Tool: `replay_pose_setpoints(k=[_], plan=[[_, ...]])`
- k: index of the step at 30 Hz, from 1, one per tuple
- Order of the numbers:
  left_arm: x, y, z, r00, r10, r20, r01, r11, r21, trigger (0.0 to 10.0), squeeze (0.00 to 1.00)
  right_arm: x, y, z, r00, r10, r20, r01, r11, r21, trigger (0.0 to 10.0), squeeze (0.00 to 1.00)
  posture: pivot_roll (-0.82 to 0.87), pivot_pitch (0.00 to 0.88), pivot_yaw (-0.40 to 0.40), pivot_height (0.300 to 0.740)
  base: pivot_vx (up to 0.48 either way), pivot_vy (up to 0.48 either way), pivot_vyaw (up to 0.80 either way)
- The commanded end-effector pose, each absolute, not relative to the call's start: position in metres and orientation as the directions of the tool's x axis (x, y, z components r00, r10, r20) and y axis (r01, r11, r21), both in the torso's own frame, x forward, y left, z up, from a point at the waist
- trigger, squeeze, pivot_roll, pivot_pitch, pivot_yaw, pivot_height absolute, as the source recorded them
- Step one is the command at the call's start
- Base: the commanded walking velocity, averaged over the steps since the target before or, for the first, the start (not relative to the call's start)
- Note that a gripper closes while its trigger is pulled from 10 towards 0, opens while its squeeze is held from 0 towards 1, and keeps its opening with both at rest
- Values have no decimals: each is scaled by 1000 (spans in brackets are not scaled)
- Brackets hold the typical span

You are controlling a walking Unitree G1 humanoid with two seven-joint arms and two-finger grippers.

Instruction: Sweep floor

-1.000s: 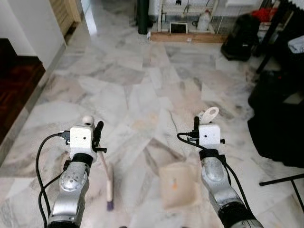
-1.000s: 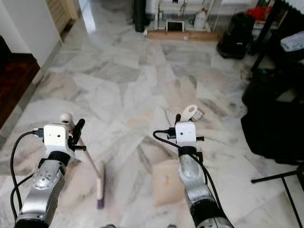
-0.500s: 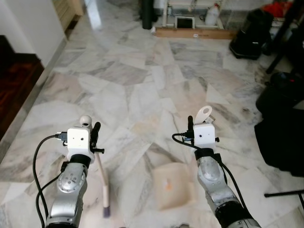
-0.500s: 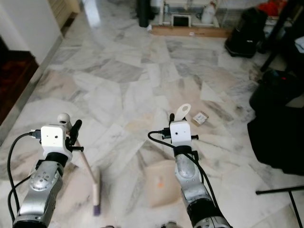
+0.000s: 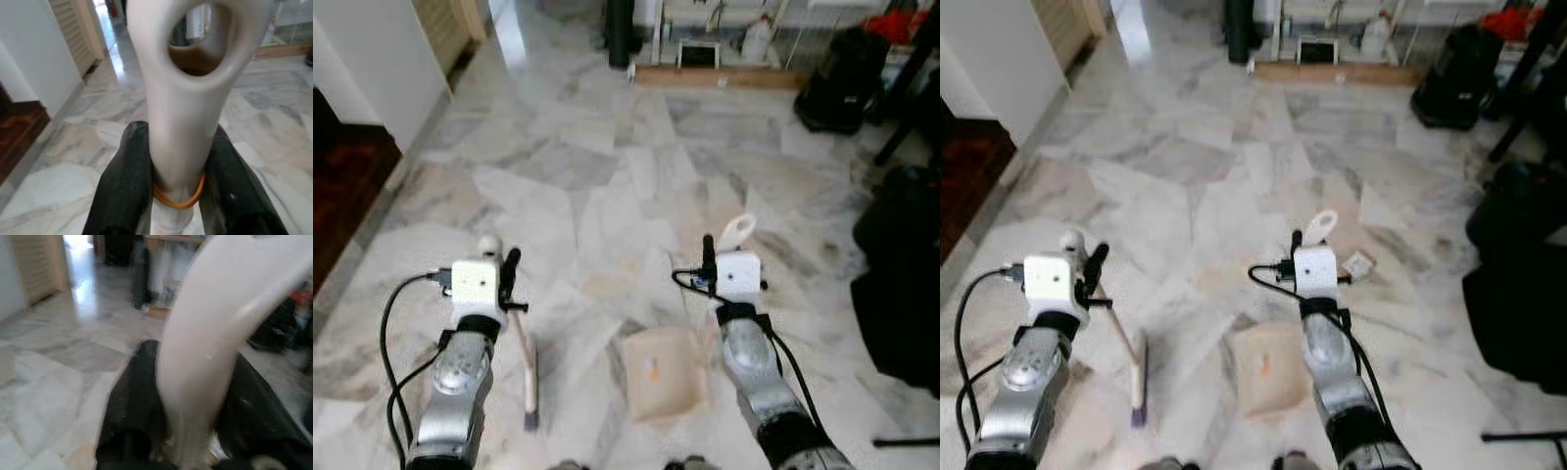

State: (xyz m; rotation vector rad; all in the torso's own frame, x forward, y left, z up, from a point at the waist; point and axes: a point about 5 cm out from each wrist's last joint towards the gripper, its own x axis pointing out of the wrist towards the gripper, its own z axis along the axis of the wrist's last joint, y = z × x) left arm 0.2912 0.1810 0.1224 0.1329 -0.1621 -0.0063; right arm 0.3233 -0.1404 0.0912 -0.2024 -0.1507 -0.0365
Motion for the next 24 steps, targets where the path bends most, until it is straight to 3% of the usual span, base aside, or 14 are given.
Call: replay_pose_setpoints(k=[1,20,24], plan=[[290,184,128,981,-17,192,-10,991,137,10000,0,327,-141,101,981,-15,191,56,975,-214,10000,0,118,168,8,740,364,0,0],[289,185,128,981,-17,192,-10,991,135,10000,0,328,-142,101,982,-27,189,66,977,-203,10000,0,122,159,5,740,364,0,0],[289,186,128,981,-11,193,-16,991,136,10000,0,328,-140,101,982,-19,187,56,979,-197,10000,0,125,166,4,740,364,0,-747]])
